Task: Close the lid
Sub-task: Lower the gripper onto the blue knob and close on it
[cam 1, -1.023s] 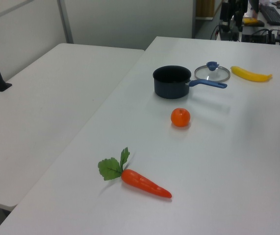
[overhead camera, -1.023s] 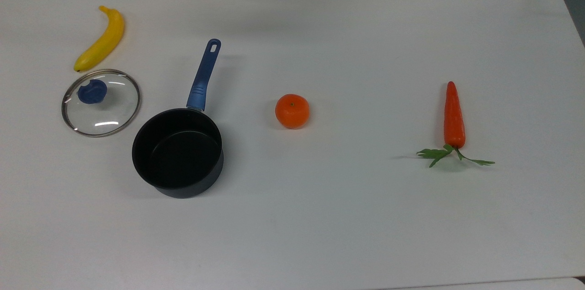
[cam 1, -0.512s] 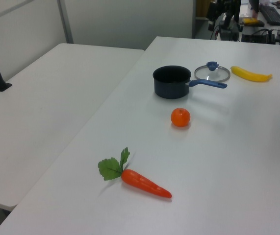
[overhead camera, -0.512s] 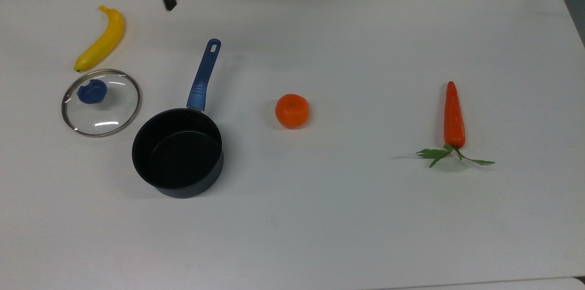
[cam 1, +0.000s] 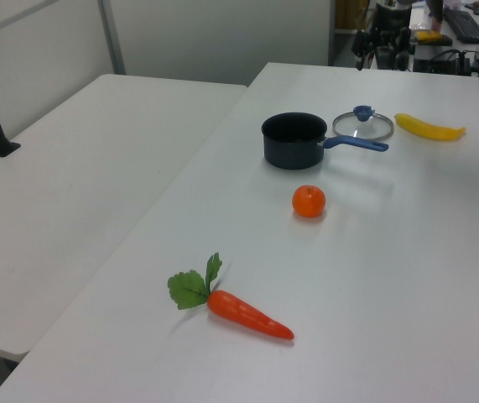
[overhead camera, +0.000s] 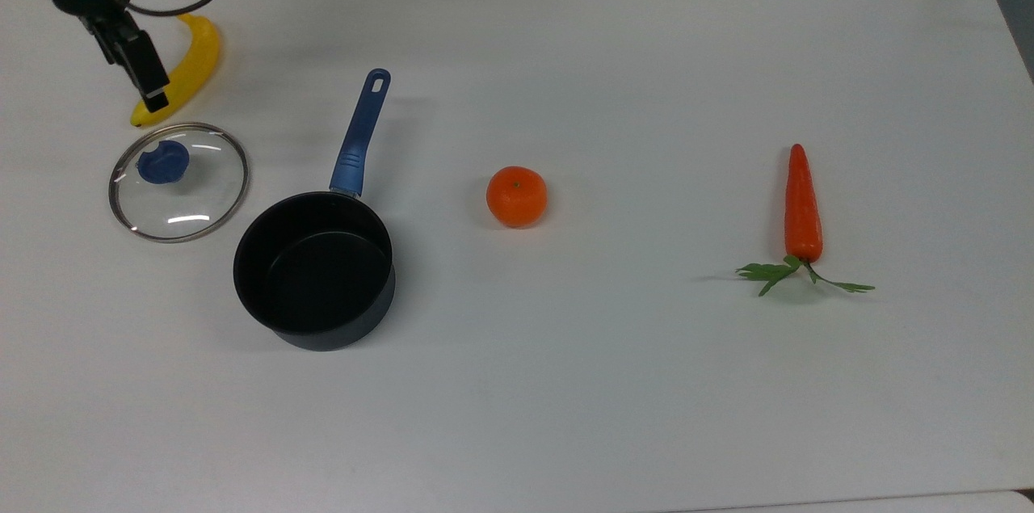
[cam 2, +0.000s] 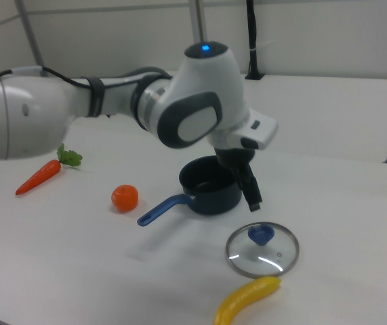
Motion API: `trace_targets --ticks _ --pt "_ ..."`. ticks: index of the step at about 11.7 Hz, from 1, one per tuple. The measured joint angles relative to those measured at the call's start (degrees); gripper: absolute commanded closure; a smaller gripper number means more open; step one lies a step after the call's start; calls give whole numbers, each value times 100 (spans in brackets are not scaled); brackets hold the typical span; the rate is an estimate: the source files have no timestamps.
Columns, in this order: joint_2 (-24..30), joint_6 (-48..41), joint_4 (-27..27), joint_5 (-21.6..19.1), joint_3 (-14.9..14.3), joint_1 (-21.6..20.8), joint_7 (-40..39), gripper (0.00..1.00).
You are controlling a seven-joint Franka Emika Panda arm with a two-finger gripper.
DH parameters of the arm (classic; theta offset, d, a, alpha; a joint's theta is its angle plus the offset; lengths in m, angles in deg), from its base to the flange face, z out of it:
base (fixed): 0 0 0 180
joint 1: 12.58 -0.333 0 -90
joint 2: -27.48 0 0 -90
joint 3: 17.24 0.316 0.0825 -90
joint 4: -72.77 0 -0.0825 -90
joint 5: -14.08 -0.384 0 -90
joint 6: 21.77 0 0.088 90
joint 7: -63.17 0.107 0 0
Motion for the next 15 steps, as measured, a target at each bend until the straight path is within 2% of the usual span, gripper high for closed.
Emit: trace_targets --ticks 8,15 --pt "-1101 1008 38 259 -15 112 125 0" --pt "-1299 1376 31 326 50 53 138 0"
